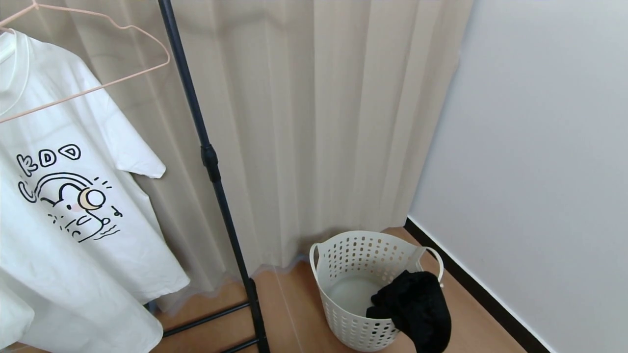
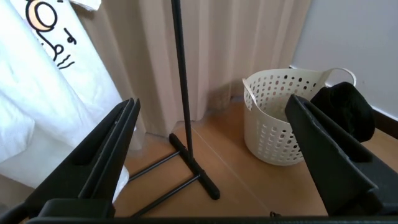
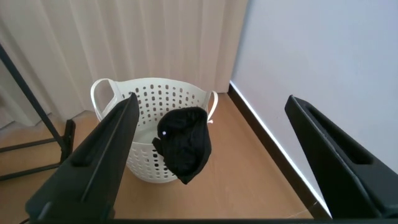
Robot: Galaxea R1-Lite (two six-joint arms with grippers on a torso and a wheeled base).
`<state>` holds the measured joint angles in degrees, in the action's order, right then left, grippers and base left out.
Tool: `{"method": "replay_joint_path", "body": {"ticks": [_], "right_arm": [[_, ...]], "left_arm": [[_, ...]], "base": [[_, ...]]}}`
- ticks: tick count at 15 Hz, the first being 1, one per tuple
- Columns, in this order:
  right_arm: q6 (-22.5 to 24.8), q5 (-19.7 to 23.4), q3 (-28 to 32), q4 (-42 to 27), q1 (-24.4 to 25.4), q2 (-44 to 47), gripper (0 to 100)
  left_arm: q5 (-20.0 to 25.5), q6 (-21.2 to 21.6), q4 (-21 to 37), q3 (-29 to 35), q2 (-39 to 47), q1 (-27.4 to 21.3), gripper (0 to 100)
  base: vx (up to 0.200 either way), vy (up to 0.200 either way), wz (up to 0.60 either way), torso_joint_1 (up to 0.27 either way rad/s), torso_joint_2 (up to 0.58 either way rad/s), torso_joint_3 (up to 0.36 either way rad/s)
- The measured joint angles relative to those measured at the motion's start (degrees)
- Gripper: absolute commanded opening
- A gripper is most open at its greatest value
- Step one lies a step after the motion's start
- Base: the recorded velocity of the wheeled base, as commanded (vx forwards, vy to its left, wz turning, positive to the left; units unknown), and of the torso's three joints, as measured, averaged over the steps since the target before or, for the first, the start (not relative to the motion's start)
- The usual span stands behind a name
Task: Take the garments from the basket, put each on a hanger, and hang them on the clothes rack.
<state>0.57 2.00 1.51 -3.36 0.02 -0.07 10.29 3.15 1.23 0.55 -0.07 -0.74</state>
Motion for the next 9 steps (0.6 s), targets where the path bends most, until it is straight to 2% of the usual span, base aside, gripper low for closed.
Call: {"method": "replay_joint_path", "body": {"ticks": [3, 9], "right_arm": [[-0.04, -0.04, -0.02, -0.11, 0.05, 0.0, 100], [0.0, 0.0, -0.02, 0.04, 0.05, 0.0, 100]], "left_arm": [[0.0, 0.11, 0.0, -0.04, 0.0, 0.06, 100], [0.0, -0.02, 0.07, -0.04, 0.0, 0.01, 100]], "base": [[0.0, 0.0, 0.0, 0.0, 0.0, 0.0], [0.0, 0.0, 0.0, 0.003, 0.0, -0.161]]}}
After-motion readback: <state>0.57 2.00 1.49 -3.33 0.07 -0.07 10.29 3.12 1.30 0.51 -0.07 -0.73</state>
